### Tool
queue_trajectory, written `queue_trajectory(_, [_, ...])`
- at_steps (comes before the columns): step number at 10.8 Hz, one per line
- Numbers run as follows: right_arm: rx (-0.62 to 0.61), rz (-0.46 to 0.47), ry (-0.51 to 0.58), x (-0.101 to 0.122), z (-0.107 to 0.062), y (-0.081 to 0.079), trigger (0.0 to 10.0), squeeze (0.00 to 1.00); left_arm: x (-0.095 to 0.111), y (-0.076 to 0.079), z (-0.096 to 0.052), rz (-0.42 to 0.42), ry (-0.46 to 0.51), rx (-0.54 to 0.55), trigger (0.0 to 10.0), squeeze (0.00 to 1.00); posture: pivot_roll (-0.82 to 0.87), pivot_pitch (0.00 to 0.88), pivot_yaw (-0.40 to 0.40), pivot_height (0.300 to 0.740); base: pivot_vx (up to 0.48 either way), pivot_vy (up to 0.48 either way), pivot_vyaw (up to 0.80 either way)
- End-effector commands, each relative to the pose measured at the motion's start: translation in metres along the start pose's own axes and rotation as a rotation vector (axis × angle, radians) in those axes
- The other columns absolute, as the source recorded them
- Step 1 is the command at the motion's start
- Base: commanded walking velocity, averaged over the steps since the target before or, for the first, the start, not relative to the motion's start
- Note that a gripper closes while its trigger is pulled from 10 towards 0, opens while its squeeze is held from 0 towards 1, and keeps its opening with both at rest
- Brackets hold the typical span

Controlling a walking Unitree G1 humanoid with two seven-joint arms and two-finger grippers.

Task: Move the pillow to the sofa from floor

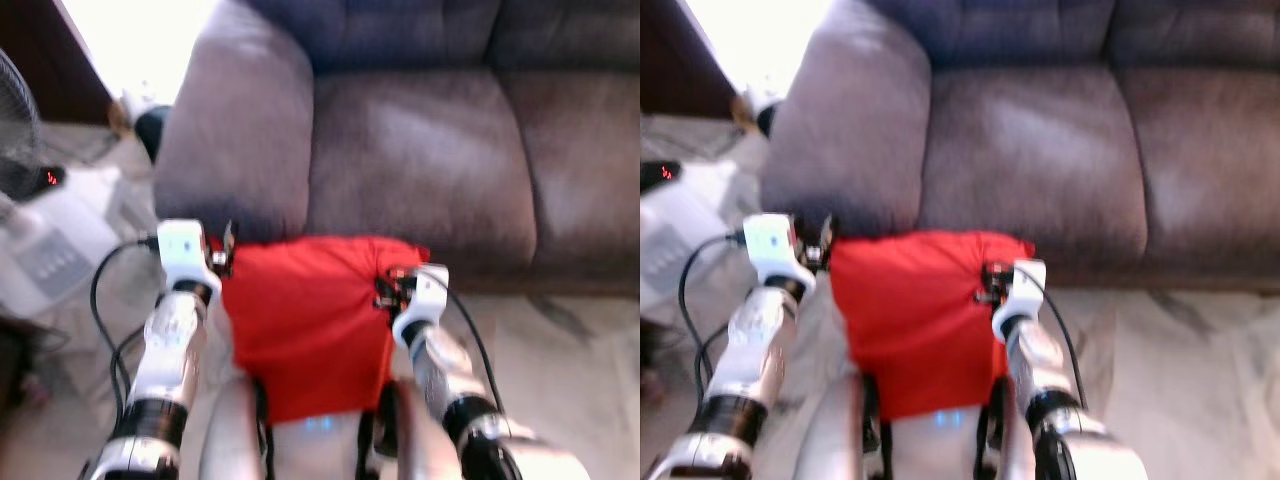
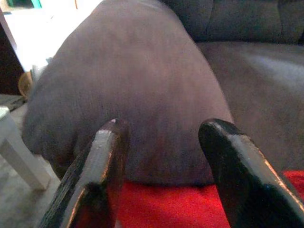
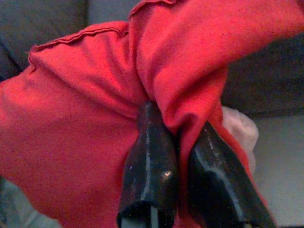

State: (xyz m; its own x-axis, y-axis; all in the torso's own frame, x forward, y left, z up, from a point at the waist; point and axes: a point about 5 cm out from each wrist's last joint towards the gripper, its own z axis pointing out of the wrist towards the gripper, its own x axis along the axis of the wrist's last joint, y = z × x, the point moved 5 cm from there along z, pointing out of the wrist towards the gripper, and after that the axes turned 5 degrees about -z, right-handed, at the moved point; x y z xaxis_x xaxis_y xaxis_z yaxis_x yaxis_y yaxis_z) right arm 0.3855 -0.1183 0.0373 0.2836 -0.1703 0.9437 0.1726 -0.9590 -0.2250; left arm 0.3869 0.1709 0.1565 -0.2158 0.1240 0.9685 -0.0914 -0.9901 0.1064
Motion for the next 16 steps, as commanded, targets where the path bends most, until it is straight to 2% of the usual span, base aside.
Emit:
queue_trajectory(1, [-0.014, -0.025, 0.116, 0.03, 0.004, 0.004, 10.0, 0.0, -0.009, -0.002, -0.004, 0.009, -0.025, 0.0, 10.0, 0.0, 0.2, 0.191, -0.022, 0.703, 0.0, 0.0, 0.0])
queue_trajectory(6, [0.006, -0.02, 0.109, 0.029, 0.005, -0.002, 10.0, 0.0, -0.008, -0.002, -0.004, 0.01, -0.019, 0.002, 10.0, 0.0, 0.2, 0.168, -0.026, 0.703, 0.0, 0.0, 0.0])
queue_trajectory(8, [0.026, -0.009, 0.152, 0.038, 0.006, -0.006, 10.0, 0.0, -0.009, -0.001, -0.005, 0.005, -0.02, 0.0, 10.0, 0.0, 0.2, 0.156, -0.025, 0.703, 0.0, 0.0, 0.0])
queue_trajectory(10, [0.024, -0.004, 0.184, 0.048, 0.007, -0.006, 10.0, 0.0, -0.009, -0.001, -0.005, 0.005, -0.022, -0.001, 10.0, 0.0, 0.2, 0.152, -0.024, 0.732, 0.0, 0.0, 0.0])
queue_trajectory(12, [0.04, 0.0, 0.174, 0.047, 0.008, -0.008, 10.0, 0.0, -0.015, 0.001, -0.005, -0.058, -0.047, 0.01, 10.0, 0.0, 0.2, 0.14, -0.02, 0.74, 0.0, 0.0, 0.0])
queue_trajectory(13, [0.042, -0.002, 0.17, 0.046, 0.008, -0.009, 10.0, 0.0, -0.02, -0.004, -0.005, -0.115, -0.069, 0.049, 10.0, 0.0, 0.19, 0.139, -0.019, 0.74, 0.0, 0.0, 0.0])
queue_trajectory(16, [0.067, 0.005, 0.196, 0.053, 0.008, -0.012, 10.0, 0.0, -0.021, -0.017, -0.005, -0.166, -0.082, 0.092, 10.0, 0.0, 0.2, 0.133, -0.016, 0.74, 0.0, 0.0, 0.0])
